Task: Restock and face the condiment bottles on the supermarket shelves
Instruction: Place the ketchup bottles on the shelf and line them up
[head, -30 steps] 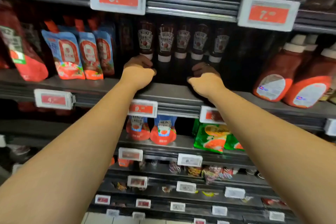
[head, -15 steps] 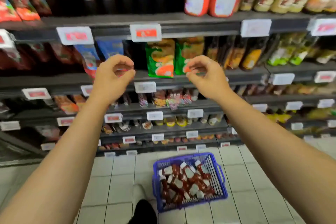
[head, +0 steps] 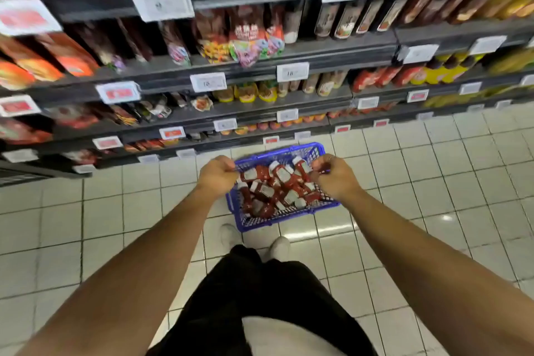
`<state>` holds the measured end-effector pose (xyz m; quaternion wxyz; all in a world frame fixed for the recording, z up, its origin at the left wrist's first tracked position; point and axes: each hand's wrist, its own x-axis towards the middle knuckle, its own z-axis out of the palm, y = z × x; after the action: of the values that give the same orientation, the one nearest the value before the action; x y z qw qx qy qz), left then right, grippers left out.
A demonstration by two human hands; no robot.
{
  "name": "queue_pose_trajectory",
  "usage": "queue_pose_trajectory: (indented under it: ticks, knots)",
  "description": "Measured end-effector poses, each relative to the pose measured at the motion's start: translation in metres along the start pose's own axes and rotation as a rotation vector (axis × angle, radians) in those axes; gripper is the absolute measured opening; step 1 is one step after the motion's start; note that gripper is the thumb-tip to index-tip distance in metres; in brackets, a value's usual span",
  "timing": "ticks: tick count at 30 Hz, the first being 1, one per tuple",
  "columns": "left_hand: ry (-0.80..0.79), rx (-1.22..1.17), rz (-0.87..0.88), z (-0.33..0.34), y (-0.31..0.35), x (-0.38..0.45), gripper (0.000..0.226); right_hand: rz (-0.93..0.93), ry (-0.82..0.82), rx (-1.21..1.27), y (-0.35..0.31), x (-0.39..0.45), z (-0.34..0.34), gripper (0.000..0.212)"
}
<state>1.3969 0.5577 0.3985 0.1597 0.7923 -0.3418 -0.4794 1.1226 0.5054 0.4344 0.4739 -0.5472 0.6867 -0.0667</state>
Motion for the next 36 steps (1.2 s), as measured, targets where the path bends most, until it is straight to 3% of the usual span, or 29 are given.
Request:
queue_pose_trajectory:
  ticks: [4,8,12,15,17,19,21,24,26,29,36]
  knots:
    - [0.013,0.082,-0.103,0.063,-0.059,0.045,0.017,0.146,0.044,0.035,0.066,0.047,0.036,0.02]
    - [0.155,-0.014,-0.368,0.132,-0.13,0.097,0.075,0.245,0.114,0.037,0.158,0.12,0.082,0.027]
    - [0.236,-0.011,-0.473,0.205,-0.2,0.144,0.108,0.281,0.122,-0.009,0.242,0.202,0.121,0.061]
    - [0.356,-0.015,-0.496,0.243,-0.245,0.183,0.116,0.285,0.237,-0.148,0.293,0.266,0.131,0.085]
    - [0.433,-0.035,-0.532,0.26,-0.264,0.209,0.111,0.313,0.326,-0.238,0.322,0.303,0.134,0.1]
    - [0.473,-0.046,-0.517,0.271,-0.278,0.233,0.089,0.328,0.339,-0.226,0.344,0.331,0.139,0.1]
    - [0.509,-0.067,-0.501,0.274,-0.286,0.252,0.056,0.338,0.327,-0.201,0.362,0.349,0.144,0.073]
    - [0.511,-0.061,-0.542,0.262,-0.294,0.273,0.033,0.362,0.357,-0.185,0.376,0.364,0.143,0.04]
    - [0.451,-0.084,-0.57,0.25,-0.298,0.281,0.022,0.435,0.317,-0.039,0.374,0.369,0.139,0.03]
    - [0.432,-0.14,-0.542,0.235,-0.3,0.285,0.023,0.535,0.292,0.099,0.365,0.365,0.136,0.033]
    - [0.473,-0.135,-0.423,0.165,-0.328,0.279,0.021,0.575,0.443,0.136,0.311,0.32,0.179,0.026]
